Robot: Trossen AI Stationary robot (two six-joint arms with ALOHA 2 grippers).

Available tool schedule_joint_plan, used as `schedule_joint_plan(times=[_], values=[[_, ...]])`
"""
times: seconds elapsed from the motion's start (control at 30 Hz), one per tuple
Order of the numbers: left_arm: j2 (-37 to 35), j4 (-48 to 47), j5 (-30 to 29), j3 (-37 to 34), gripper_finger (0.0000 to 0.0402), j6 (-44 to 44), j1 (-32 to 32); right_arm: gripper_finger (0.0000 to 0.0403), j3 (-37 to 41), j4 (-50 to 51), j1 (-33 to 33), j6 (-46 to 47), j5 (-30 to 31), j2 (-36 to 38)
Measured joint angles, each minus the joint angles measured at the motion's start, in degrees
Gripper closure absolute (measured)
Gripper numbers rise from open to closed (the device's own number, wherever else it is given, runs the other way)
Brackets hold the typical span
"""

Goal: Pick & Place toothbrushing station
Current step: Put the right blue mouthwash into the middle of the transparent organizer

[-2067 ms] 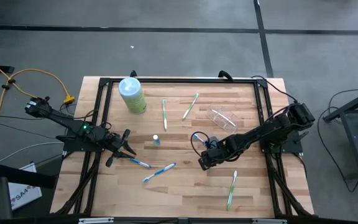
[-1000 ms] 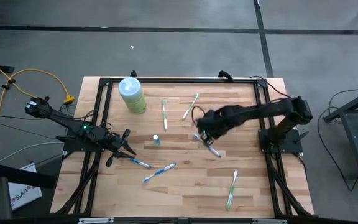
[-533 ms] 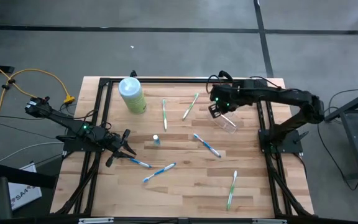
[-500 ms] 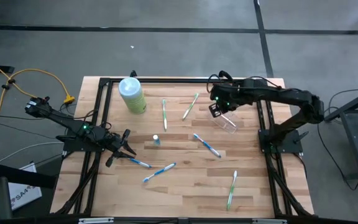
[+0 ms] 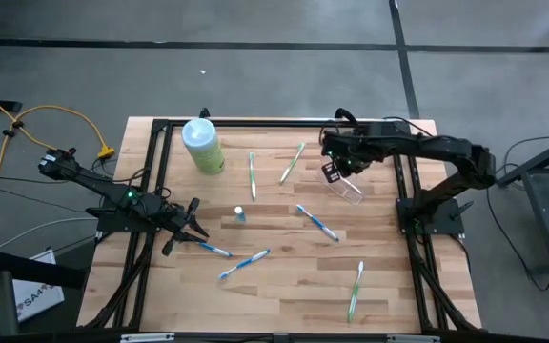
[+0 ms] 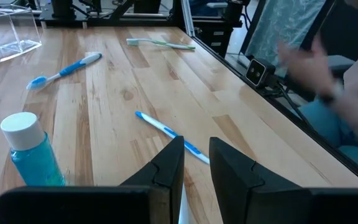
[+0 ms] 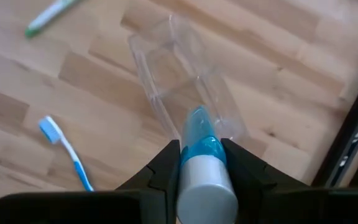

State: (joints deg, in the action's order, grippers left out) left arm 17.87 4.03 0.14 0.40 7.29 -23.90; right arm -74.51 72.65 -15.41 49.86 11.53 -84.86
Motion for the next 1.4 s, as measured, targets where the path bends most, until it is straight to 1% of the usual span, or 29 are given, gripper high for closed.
schedule_joint_plan(times=[0.27, 0.7, 0.9, 1.0, 1.2, 1.4], values=[[0.0, 0.0, 0.0, 0.0, 0.033, 0.0, 0.0, 0.0314, 2.3, -1.8, 3.2, 2.9, 0.1, 0.0], [0.0, 0.0, 0.0, 0.0, 0.033, 0.0, 0.0, 0.0314, 2.3, -0.5, 3.2, 3.0, 1.4, 0.0], [0.0, 0.0, 0.0, 0.0, 0.033, 0.0, 0.0, 0.0313, 3.1, -2.4, 1.3, 2.2, 1.3, 0.0], [0.0, 0.0, 0.0, 0.0, 0.033, 0.0, 0.0, 0.0313, 5.5, -4.3, -0.3, 1.0, -0.6, 0.0], [0.0, 0.0, 0.0, 0.0, 0.033, 0.0, 0.0, 0.0313, 8.9, -10.0, -2.3, -1.5, -1.0, 0.0], [0.0, 0.0, 0.0, 0.0, 0.033, 0.0, 0.0, 0.0313, 14.4, -15.8, -5.3, -2.8, -4.2, 0.0]])
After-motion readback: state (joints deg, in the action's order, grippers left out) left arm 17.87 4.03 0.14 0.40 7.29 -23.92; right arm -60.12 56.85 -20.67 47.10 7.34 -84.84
